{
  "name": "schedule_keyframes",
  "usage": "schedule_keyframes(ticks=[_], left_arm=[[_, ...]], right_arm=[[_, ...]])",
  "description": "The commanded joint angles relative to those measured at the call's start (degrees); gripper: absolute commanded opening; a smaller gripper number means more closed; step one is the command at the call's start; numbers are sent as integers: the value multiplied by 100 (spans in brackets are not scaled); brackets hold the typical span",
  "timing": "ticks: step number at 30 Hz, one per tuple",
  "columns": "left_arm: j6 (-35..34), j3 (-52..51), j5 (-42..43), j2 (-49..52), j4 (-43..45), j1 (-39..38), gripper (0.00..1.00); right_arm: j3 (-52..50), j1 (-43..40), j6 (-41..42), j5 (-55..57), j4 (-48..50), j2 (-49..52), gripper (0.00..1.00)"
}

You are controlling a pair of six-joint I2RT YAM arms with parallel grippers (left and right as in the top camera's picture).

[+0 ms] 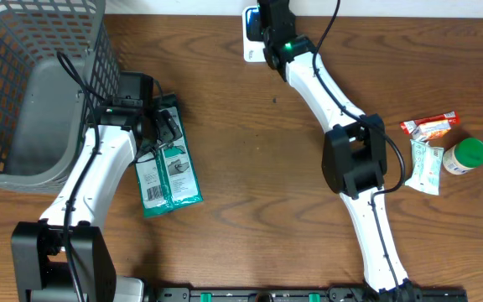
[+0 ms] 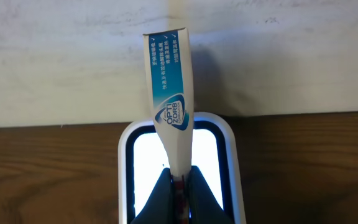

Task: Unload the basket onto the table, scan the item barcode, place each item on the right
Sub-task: 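Hold the Panadol box over the scanner window with the right gripper, then carry the box right, drop it near the jar, return gripper center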

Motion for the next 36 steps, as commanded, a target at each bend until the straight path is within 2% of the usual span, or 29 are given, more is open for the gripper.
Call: schedule_keyframes(ticks=[1, 12, 15, 21, 23, 24, 27, 30, 33, 36], left_arm=[[35, -52, -72, -37, -20, 35, 88], [35, -52, -72, -37, -20, 35, 88], [35, -52, -72, -37, -20, 35, 88], [35, -52, -74, -37, -20, 35, 88], [35, -52, -72, -37, -20, 35, 89], [35, -52, -72, -37, -20, 35, 88], [35, -52, -74, -37, -20, 35, 88], [35, -52, -74, -37, -20, 35, 88], [35, -52, -72, -37, -20, 35, 89], [35, -52, -72, -37, -20, 35, 88]], right_arm=[[256, 133, -140, -109, -157, -310, 1], [660, 240, -732, 155, -382, -350, 1], [1032, 249, -734, 256, -796, -350, 1], [750, 42, -411, -72, -1049, -356, 1], [824, -87, -378, -651, -1532, -883, 1], [824, -201, -302, -870, -2068, -1408, 1], [822, -719, -682, -949, -4516, -2955, 1], [822, -1305, -763, -951, -5884, -3397, 1], [660, -2253, -876, -953, -7158, -3344, 1], [-142, -2640, -929, -813, -7167, -3324, 1]])
